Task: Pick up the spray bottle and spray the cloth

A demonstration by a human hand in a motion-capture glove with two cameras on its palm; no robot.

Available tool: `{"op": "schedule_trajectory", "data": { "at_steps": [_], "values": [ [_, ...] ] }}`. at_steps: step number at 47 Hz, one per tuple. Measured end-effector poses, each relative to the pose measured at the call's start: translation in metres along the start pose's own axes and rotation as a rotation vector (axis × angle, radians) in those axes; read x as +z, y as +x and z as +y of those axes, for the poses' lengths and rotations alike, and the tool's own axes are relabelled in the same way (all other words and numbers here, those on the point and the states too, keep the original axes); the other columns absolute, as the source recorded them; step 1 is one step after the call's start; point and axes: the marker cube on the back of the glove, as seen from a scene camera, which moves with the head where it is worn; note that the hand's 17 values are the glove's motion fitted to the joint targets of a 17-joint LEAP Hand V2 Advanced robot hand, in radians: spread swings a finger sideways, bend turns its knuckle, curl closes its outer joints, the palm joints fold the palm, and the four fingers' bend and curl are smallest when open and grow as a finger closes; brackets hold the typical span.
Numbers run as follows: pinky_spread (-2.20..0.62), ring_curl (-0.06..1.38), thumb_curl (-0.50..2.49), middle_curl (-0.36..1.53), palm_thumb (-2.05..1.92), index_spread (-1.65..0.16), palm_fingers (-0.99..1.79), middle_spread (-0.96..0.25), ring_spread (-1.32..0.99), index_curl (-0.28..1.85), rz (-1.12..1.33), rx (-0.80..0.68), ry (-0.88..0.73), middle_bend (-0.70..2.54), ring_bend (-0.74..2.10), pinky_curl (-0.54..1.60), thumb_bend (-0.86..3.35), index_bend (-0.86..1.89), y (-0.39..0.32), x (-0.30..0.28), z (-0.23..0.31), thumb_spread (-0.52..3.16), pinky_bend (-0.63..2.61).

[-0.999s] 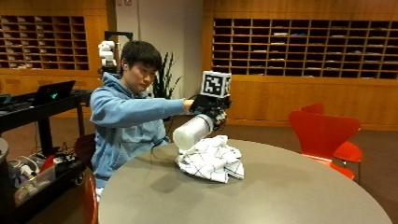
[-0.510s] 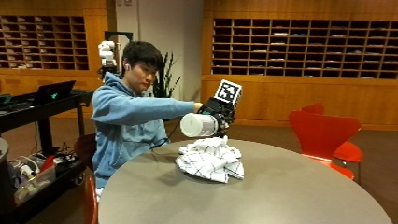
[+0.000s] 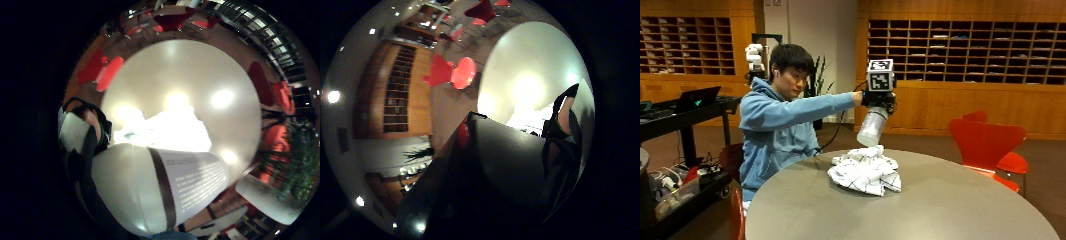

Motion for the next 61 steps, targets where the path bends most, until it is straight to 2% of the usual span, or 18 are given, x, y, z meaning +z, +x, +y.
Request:
{"op": "schedule_trajectory", "data": {
  "at_steps": [3,13,17,22,35,44,49,50,52,57,61],
  "values": [
    [-0.28,0.46,0.78,0.52,0.91,-0.18,1.40,-0.11,-0.19,0.55,-0.280,0.011,0.078,0.63,0.67,0.40,-0.03,0.47,-0.024,-0.004,-0.007,0.21,0.36],
    [-0.28,0.47,0.79,0.52,0.91,-0.18,1.40,-0.11,-0.19,0.55,-0.785,0.064,0.477,0.63,0.66,0.40,-0.03,0.47,-0.050,0.017,-0.043,0.21,0.37],
    [-0.28,0.47,0.79,0.52,0.91,-0.17,1.39,-0.11,-0.18,0.55,-0.889,0.119,0.619,0.63,0.66,0.40,-0.03,0.46,-0.051,0.035,-0.055,0.22,0.38],
    [-0.28,0.47,0.80,0.52,0.92,-0.17,1.39,-0.10,-0.18,0.55,-0.935,0.157,0.695,0.64,0.66,0.40,-0.03,0.45,-0.059,0.066,-0.071,0.23,0.38],
    [-0.28,0.47,0.81,0.52,0.93,-0.17,1.38,-0.09,-0.17,0.55,-0.934,0.196,0.595,0.65,0.67,0.40,-0.03,0.42,-0.064,0.149,-0.108,0.24,0.37],
    [-0.28,0.47,0.81,0.52,0.92,-0.19,1.29,-0.10,-0.18,0.54,-0.894,0.072,0.419,0.64,0.65,0.40,-0.03,0.35,-0.073,0.166,-0.106,0.26,0.37],
    [-0.21,0.46,0.80,0.49,0.92,-0.20,0.97,-0.13,-0.18,0.50,-0.895,-0.015,0.293,0.50,0.57,0.42,-0.03,0.14,-0.072,0.164,-0.085,0.35,0.47],
    [-0.17,0.46,0.80,0.47,0.90,-0.21,0.79,-0.13,-0.17,0.48,-0.916,-0.039,0.260,0.43,0.58,0.42,-0.03,0.10,-0.071,0.160,-0.077,0.43,0.44],
    [-0.11,0.47,0.79,0.48,0.85,-0.22,0.63,-0.13,-0.15,0.47,-0.939,-0.073,0.223,0.44,0.54,0.45,-0.04,0.06,-0.066,0.153,-0.065,0.53,0.46],
    [0.00,0.44,0.76,0.44,0.80,-0.25,0.45,-0.11,-0.11,0.37,-0.880,-0.032,0.348,0.36,0.51,0.43,-0.04,0.01,-0.038,0.141,-0.060,0.68,0.49],
    [0.06,0.42,0.73,0.43,0.76,-0.26,0.42,-0.09,-0.09,0.31,-0.872,-0.058,0.362,0.35,0.51,0.41,-0.04,0.03,-0.029,0.132,-0.033,0.77,0.50]
  ]
}}
